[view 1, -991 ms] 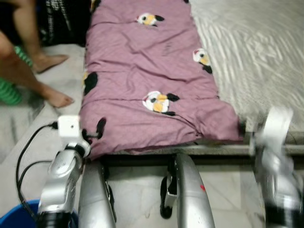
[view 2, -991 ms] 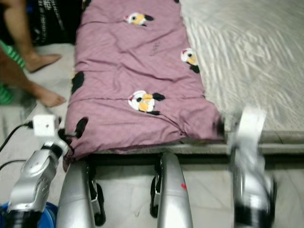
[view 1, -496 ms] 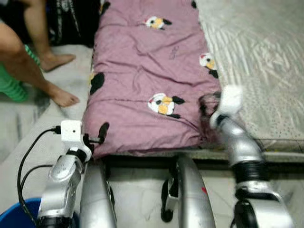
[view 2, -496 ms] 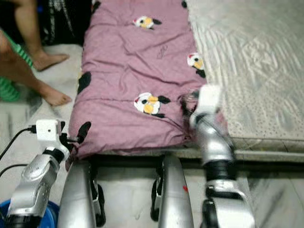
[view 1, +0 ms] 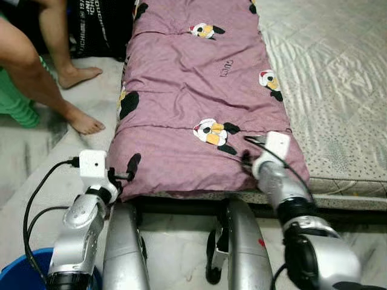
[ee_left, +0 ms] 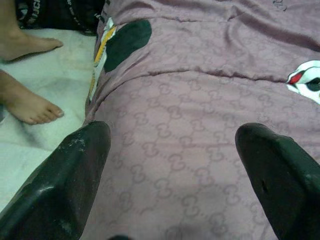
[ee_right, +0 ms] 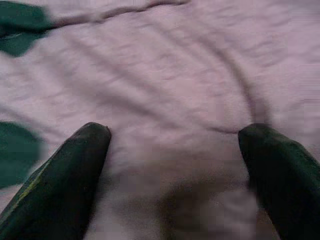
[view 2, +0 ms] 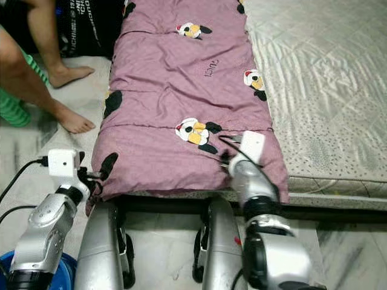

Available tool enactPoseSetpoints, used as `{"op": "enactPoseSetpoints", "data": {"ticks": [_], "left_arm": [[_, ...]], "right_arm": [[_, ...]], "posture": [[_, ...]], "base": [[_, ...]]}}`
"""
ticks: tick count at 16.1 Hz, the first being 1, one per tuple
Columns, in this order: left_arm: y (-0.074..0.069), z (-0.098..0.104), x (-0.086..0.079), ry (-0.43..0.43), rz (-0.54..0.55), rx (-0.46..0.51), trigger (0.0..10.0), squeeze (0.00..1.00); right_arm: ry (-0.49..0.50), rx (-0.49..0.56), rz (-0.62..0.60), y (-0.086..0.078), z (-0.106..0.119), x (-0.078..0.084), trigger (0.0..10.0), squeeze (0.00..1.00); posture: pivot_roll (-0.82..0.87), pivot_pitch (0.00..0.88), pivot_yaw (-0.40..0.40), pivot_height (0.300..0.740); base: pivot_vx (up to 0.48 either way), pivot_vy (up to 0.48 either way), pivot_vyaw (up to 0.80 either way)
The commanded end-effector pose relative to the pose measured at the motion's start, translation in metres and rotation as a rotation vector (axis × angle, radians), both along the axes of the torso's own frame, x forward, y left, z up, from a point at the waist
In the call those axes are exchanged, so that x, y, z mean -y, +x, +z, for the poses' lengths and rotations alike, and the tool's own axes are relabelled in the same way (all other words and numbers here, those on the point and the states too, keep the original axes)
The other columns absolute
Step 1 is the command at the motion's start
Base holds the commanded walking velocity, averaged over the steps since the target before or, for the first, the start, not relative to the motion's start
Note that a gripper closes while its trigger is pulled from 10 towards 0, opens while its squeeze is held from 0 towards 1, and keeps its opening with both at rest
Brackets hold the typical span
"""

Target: Clean up the room

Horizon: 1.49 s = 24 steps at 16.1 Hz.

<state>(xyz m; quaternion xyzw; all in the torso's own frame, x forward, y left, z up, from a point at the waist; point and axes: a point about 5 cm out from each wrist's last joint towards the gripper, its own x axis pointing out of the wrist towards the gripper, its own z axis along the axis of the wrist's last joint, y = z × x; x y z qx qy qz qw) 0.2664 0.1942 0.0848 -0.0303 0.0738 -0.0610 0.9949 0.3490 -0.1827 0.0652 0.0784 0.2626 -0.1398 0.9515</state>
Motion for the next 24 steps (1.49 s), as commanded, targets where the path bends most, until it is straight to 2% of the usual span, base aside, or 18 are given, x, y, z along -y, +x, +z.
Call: {"op": "enactPoseSetpoints", "data": {"ticks": [1, 3, 5, 8, 9, 11, 13, 14, 16, 18, 20, 22, 24], "left_arm": [[-0.005, -0.003, 0.0, 0.011, -0.002, -0.017, 10.0, 0.0], [-0.003, -0.003, -0.001, 0.011, -0.003, -0.019, 10.0, 0.0], [-0.001, -0.002, -0.001, 0.018, -0.01, -0.021, 10.0, 0.0], [-0.002, -0.002, -0.003, 0.026, -0.009, -0.022, 10.0, 0.0], [-0.001, -0.002, -0.003, 0.028, -0.008, -0.022, 10.0, 0.0], [-0.002, -0.002, -0.004, 0.03, -0.004, -0.022, 10.0, 0.0], [-0.003, -0.003, -0.005, 0.031, 0.0, -0.023, 10.0, 0.0], [-0.004, -0.003, -0.005, 0.031, 0.002, -0.025, 10.0, 0.0], [-0.001, 0.0, -0.004, 0.016, 0.006, -0.001, 10.0, 0.0], [0.001, 0.002, -0.002, 0.004, 0.003, 0.016, 10.0, 0.0], [0.002, 0.002, -0.001, -0.001, 0.0, 0.021, 10.0, 0.0], [0.002, 0.003, 0.0, -0.002, -0.004, 0.026, 10.0, 0.0], [-0.006, 0.002, -0.002, -0.001, -0.015, 0.018, 10.0, 0.0]], "right_arm": [[-0.086, -0.065, -0.126, -0.017, -0.016, 0.036, 10.0, 0.0], [-0.133, -0.047, -0.198, -0.024, -0.015, 0.056, 10.0, 0.0], [-0.141, -0.041, -0.247, -0.027, -0.016, 0.067, 10.0, 0.0], [-0.143, -0.021, -0.234, -0.028, -0.016, 0.064, 10.0, 0.0], [-0.176, -0.003, -0.206, -0.028, -0.014, 0.062, 10.0, 0.0], [-0.2, -0.029, -0.2, -0.033, -0.019, 0.064, 10.0, 0.0], [-0.165, -0.022, -0.214, -0.038, -0.02, 0.068, 10.0, 0.0], [-0.114, 0.039, -0.201, -0.038, -0.017, 0.067, 10.0, 0.0], [-0.097, 0.305, -0.056, -0.031, 0.014, 0.051, 10.0, 0.0], [-0.147, 0.472, 0.088, -0.031, 0.041, 0.031, 10.0, 0.0], [-0.153, 0.601, 0.181, -0.04, 0.064, 0.015, 10.0, 0.0], [-0.165, 0.659, 0.249, -0.052, 0.078, 0.005, 10.0, 0.0], [-0.148, 0.639, 0.292, -0.067, 0.077, -0.001, 10.0, 0.0]], "posture": [[0.07, 0.189, -0.067, 0.569], [0.07, 0.191, -0.06, 0.569], [0.06, 0.193, -0.051, 0.569], [0.07, 0.192, -0.048, 0.569], [0.07, 0.191, -0.048, 0.569], [0.07, 0.187, -0.048, 0.569], [0.07, 0.179, -0.044, 0.569], [0.06, 0.176, -0.044, 0.569], [0.05, 0.164, -0.043, 0.569], [0.05, 0.15, -0.042, 0.569], [0.03, 0.135, -0.038, 0.569], [0.03, 0.132, -0.036, 0.569], [0.01, 0.132, -0.031, 0.569]], "base": [[0.0, 0.0, 0.0], [0.0, 0.0, 0.0], [0.0, 0.0, 0.0], [0.0, 0.0, 0.0], [0.0, 0.0, 0.0], [0.0, 0.0, 0.0], [0.0, 0.0, 0.0], [0.0, 0.0, 0.0], [0.0, 0.0, 0.0], [0.0, 0.0, 0.0], [0.0, 0.0, 0.0], [0.0, 0.0, 0.0], [0.0, 0.0, 0.0]]}}
